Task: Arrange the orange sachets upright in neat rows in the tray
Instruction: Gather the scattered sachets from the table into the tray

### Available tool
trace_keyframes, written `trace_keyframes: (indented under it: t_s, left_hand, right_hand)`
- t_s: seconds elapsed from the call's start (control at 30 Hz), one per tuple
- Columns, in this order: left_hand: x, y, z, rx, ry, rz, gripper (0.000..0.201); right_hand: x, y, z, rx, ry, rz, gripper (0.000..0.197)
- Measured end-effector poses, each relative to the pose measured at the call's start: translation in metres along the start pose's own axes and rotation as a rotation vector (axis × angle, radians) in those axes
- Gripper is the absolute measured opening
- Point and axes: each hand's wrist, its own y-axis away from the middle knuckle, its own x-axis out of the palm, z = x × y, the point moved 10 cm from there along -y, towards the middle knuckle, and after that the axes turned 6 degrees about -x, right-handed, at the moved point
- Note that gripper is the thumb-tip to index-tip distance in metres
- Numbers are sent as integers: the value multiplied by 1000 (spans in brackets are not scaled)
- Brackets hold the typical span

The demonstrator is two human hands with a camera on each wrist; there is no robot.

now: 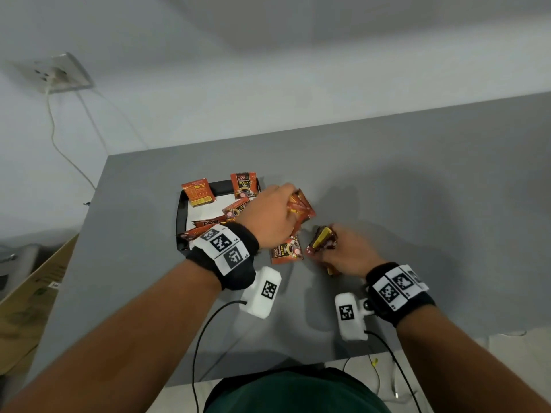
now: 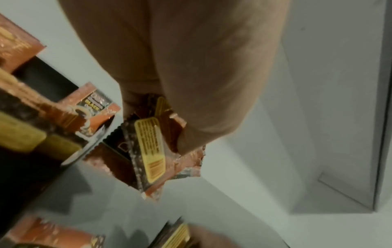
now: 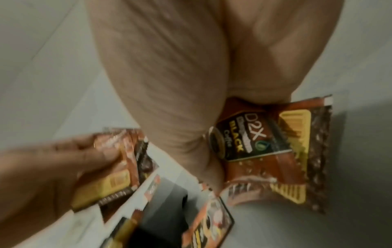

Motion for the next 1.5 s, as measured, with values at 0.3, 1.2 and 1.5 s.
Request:
trace_keyframes:
  t_s: [0.3,1.2,1.5]
  left_hand:
    - [44,22,11,-92,-6,253,45]
    - [1,27,20,-55,268,50,38]
    - [-88,0,152,-239,72,-177,31]
  right_hand:
    - [15,-13,-15,87,388,-15,39]
    - [-77,-15,48,-196,-186,-333,29]
    - [-7,-68,198,-528,-67,-63,32]
